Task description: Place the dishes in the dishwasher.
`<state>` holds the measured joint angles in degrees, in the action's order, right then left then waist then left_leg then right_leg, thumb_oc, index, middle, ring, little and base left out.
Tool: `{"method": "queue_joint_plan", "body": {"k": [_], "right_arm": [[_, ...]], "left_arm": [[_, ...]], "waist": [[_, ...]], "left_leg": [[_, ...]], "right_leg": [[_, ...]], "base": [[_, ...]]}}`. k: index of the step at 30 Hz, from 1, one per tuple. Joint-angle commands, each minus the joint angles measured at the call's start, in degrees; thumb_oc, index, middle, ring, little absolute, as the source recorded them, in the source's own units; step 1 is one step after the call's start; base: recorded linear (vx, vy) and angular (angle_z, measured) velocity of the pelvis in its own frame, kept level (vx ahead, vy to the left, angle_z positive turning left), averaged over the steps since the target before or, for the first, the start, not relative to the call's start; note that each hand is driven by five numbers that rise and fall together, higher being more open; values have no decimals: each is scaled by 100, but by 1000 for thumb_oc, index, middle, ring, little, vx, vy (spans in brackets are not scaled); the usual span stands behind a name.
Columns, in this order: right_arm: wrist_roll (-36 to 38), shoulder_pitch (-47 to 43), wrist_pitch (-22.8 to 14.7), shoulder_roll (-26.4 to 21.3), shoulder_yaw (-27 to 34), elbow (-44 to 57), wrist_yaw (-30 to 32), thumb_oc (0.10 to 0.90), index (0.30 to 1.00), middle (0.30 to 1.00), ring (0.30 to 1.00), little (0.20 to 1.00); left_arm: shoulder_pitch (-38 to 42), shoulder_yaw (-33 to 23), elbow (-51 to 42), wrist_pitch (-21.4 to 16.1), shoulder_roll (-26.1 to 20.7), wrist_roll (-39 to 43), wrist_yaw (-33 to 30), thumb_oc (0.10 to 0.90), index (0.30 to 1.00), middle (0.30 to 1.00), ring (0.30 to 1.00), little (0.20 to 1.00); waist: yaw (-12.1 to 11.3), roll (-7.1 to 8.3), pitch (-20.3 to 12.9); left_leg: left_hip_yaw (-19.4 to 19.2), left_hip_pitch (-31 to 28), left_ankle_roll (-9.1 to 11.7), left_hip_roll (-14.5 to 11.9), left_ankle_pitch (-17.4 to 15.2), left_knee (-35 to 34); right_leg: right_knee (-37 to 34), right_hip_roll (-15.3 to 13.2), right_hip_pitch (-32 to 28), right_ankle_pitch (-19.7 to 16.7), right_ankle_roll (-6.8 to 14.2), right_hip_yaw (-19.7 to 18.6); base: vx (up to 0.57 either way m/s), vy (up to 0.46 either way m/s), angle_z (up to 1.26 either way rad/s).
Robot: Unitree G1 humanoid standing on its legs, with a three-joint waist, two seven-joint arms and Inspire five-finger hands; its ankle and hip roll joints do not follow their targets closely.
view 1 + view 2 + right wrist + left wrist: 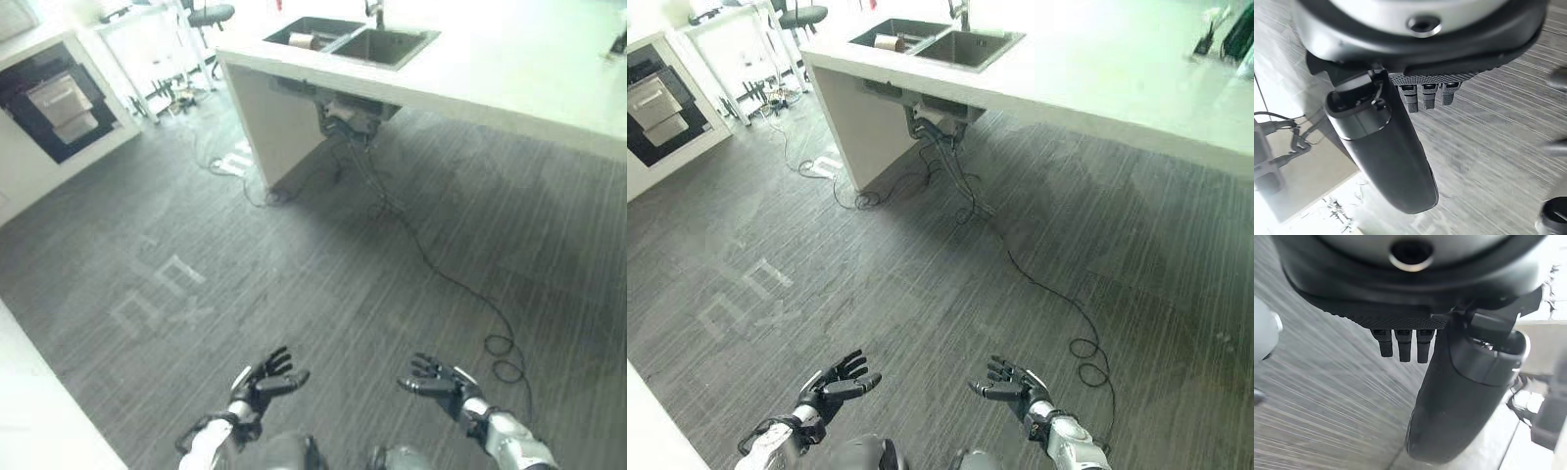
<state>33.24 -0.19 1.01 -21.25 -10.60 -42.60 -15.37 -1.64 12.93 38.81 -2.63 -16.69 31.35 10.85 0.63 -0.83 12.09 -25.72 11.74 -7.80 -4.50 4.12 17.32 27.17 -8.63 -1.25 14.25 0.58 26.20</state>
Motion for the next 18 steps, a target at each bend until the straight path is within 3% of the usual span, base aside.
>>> {"method": "queue_joint_plan", "body": {"k": [1,2,4,6,7,9,10,14,15,17,18], "right_arm": [[241,-176,-411,63,113,332,207,800,900,900,900,900],[241,-139,-442,141,95,274,208,800,900,900,900,900],[75,-115,-450,158,43,217,88,800,900,900,900,900],[-4,-69,-499,168,-13,178,96,800,900,900,900,900],[65,-35,-523,168,-27,164,177,800,900,900,900,900],[203,31,-599,202,68,109,420,800,900,900,900,900],[231,23,-612,213,83,76,467,800,900,900,900,900],[276,25,-695,278,173,-16,557,800,900,900,900,900],[395,56,-725,277,290,-46,622,800,900,900,900,900],[499,55,-741,286,336,-76,626,800,900,900,900,900],[528,61,-808,321,400,-96,623,800,900,900,900,900]], "left_arm": [[250,-29,-443,-292,-188,263,-195,800,900,900,900,900],[47,-43,-738,-220,-176,323,-334,800,900,900,900,900],[-64,-123,-782,-226,-178,361,-356,800,900,900,900,900],[-98,-217,-720,-230,-181,345,-293,800,900,900,900,900],[-85,-234,-657,-251,-178,330,-249,800,900,900,900,900],[33,-202,-675,-156,-201,256,-180,800,900,900,900,900],[57,-168,-682,-126,-213,267,-196,800,900,900,900,900],[103,-154,-707,-89,-268,130,-141,800,900,900,900,900],[163,-150,-668,-66,-364,18,-94,800,900,900,900,900],[182,-127,-657,-30,-388,-34,-95,800,900,900,900,900],[198,-102,-619,-51,-421,-118,-68,800,900,900,900,900]], "waist": [[-89,76,22],[-325,-122,16],[-397,-186,8],[-409,-188,-9],[-379,-148,-25],[-312,-133,-60],[-309,-138,-65],[-443,-169,-107],[-449,-254,-158],[-447,-243,-189],[-425,-223,-212]], "left_leg": [[179,-827,1213,-328,-916,15],[642,-72,1368,-803,-605,-13],[833,118,1473,-1070,-470,-13],[800,137,1517,-1282,-415,-13],[765,4,1575,-1283,-560,-13],[392,-234,1473,-1296,-730,-13],[363,-271,1440,-1272,-764,-13],[826,-309,1161,-809,-997,-13],[868,-286,903,-609,-1059,-13],[872,-299,768,-458,-1152,-13],[857,-326,590,-251,-1286,-13]], "right_leg": [[-998,-315,464,-355,430,-506],[-998,-120,355,-280,430,-556],[-998,-89,295,-237,464,-553],[-998,-111,217,-205,486,-469],[-998,-164,105,-85,540,-436],[-998,-211,-84,-21,514,-169],[-998,-207,-117,-16,513,-146],[-998,-37,-404,88,488,-387],[-653,64,-371,166,481,-475],[-259,24,-264,123,578,-561],[260,-27,-110,-9,725,-668]], "base": [[243,146,2],[262,169,12],[280,175,-27],[307,155,-26],[454,277,0],[414,335,6],[267,267,27],[344,338,16],[296,405,-6],[213,333,34],[248,400,48]]}}
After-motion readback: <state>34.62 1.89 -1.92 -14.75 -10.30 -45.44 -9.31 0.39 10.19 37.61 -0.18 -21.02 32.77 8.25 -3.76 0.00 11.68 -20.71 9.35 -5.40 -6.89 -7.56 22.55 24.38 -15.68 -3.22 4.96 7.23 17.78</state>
